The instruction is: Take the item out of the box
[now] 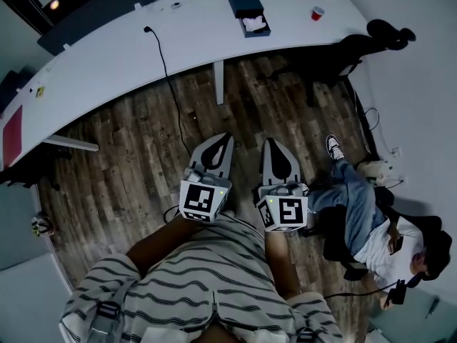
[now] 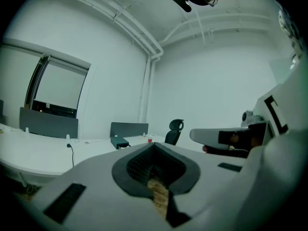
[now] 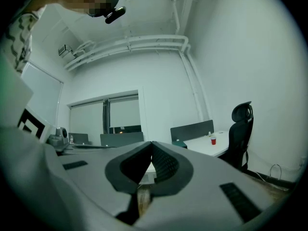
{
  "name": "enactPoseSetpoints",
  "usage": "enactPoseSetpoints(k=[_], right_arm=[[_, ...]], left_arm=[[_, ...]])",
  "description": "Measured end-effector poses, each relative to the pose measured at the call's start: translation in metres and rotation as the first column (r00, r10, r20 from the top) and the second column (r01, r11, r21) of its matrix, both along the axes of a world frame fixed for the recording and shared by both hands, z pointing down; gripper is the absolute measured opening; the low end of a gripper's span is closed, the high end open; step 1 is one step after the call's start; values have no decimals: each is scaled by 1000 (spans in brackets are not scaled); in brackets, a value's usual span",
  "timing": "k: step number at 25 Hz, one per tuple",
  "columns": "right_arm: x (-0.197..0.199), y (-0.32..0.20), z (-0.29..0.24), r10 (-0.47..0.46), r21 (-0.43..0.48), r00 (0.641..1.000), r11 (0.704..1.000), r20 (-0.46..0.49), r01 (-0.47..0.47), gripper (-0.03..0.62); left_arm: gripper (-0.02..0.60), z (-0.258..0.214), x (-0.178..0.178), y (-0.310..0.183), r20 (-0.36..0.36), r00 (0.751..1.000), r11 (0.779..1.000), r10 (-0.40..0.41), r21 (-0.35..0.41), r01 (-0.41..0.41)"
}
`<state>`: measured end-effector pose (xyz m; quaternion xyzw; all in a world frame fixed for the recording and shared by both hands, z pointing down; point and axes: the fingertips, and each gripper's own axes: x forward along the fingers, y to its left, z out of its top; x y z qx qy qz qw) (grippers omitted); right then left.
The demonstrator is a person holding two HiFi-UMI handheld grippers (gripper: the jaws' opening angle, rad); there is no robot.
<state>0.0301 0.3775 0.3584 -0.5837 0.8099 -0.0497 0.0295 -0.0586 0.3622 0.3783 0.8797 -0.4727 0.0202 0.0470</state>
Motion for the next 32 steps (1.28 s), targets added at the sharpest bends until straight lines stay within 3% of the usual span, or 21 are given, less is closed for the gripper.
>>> enactPoseSetpoints(k=[8,20,32], right_arm=[[8,-110,6,16,-30,1000,999,-4,-16,17],[4,-270,-22,63,-31,998,997,-26,-64,17],[-7,-355,-21,71,-58,996,996,-53,-74,17]], left_arm=[[25,7,3,-111,-2,1000,999,-5,-40,5],[25,-18,-1,-275,-10,999,999,33,-36,-33],[25,-15,-7,-357,-38,998,997,46,-58,-49]])
